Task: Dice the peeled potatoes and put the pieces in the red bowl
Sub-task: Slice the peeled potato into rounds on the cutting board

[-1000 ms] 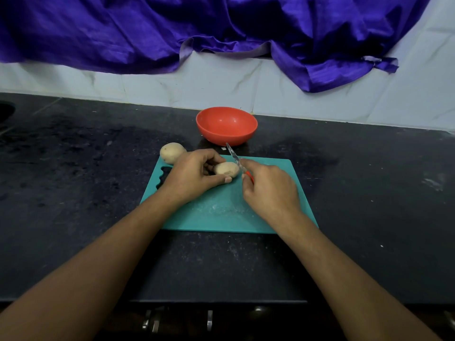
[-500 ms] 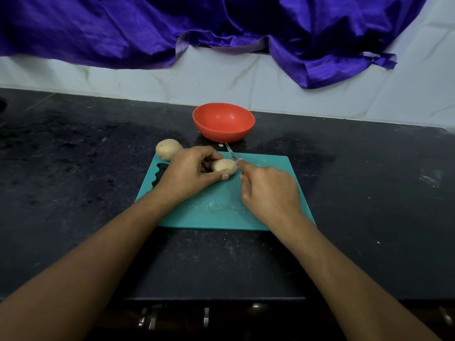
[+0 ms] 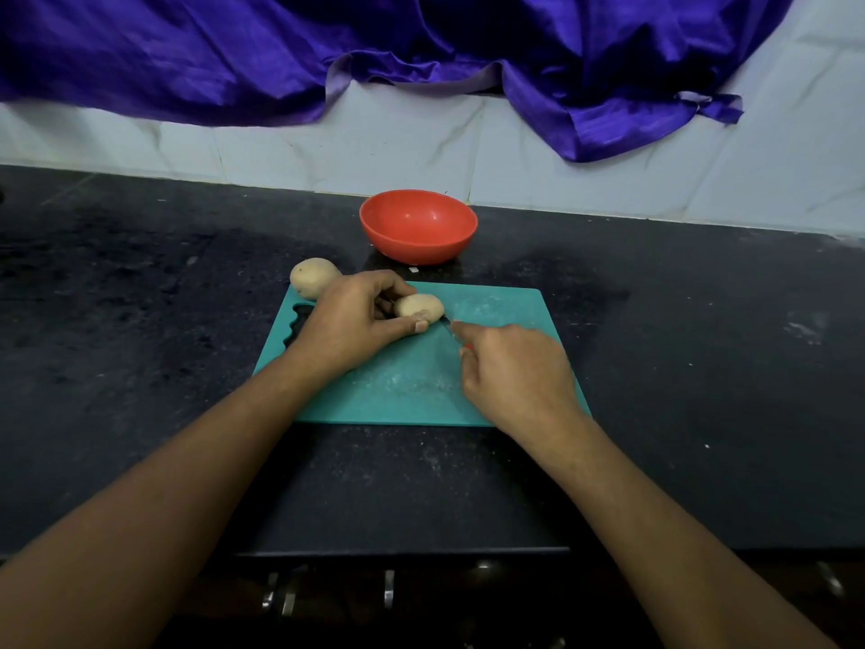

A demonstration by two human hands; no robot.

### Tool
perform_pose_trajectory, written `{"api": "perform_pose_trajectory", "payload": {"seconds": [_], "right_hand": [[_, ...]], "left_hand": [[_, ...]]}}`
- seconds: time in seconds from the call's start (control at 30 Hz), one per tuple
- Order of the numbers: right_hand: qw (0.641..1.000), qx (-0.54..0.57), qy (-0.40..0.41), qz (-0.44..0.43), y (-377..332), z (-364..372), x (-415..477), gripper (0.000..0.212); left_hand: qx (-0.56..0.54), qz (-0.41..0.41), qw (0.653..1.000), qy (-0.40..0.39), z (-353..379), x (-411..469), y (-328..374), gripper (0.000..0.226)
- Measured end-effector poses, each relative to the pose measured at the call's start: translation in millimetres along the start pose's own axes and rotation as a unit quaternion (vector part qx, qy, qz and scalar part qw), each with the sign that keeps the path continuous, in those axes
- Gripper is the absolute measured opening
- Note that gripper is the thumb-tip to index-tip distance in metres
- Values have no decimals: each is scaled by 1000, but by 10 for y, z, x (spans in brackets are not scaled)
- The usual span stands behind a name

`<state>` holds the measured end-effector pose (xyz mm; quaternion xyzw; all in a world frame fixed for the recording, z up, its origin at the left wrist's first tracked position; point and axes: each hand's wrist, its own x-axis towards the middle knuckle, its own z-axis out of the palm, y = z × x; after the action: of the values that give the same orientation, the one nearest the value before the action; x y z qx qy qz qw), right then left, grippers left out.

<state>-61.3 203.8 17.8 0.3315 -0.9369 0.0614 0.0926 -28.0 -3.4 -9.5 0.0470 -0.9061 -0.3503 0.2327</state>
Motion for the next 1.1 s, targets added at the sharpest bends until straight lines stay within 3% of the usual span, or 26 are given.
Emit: {"api": "perform_pose_trajectory", "payload": {"seconds": [0.1,0.33,0.6,1.1], "right_hand": [[1000,23,-16,6,58,-61,-12,43],[994,87,56,40,41,-71,81,39],[991,110,59,47,-84,56,191,39],[994,85,69,28,-142,75,234,43]], "left_hand": [[-9,-9,1000,-1,-1,-2,-3,37],[-6,-8,1000,0,4,-2,-7,38],[-15,-6,1000,-2,-1,-4,-3,34],[-16,7,1000,0,4,11,-31,33]]}}
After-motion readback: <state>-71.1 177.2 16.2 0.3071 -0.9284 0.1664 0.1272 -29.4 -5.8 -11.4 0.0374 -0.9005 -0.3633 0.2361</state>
